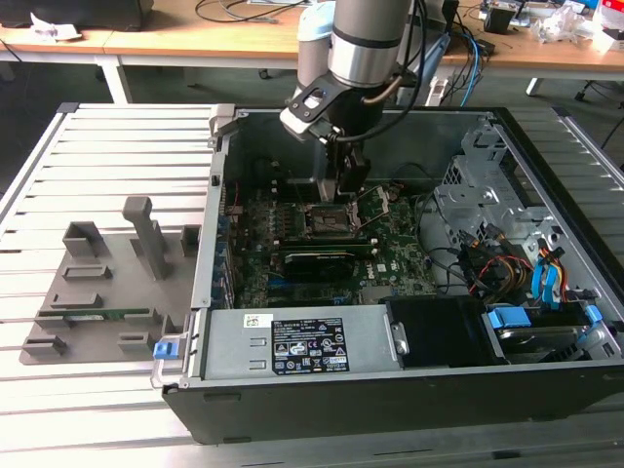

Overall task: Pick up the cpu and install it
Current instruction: 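Place the cpu into insertion slot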

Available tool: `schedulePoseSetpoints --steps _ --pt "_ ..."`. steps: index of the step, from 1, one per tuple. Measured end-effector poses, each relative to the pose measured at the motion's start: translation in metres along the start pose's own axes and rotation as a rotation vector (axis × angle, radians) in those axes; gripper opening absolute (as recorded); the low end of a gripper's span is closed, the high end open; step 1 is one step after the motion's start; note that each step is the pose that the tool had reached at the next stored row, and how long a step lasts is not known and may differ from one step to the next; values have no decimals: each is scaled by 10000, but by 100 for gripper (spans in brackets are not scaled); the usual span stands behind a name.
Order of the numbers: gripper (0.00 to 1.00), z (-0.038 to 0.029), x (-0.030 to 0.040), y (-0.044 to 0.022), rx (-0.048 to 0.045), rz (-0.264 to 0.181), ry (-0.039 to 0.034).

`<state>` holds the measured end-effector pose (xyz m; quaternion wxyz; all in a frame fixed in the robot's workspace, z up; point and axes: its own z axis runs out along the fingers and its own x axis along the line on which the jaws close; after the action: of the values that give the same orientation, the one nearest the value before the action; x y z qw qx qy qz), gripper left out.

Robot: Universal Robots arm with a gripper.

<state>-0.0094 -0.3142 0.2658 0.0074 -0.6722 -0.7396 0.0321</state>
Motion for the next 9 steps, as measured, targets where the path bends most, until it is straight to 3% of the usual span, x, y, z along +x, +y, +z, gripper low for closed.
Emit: schedulePoseSetpoints --steps 9 --pt "55 127 4 7 1 16 1"
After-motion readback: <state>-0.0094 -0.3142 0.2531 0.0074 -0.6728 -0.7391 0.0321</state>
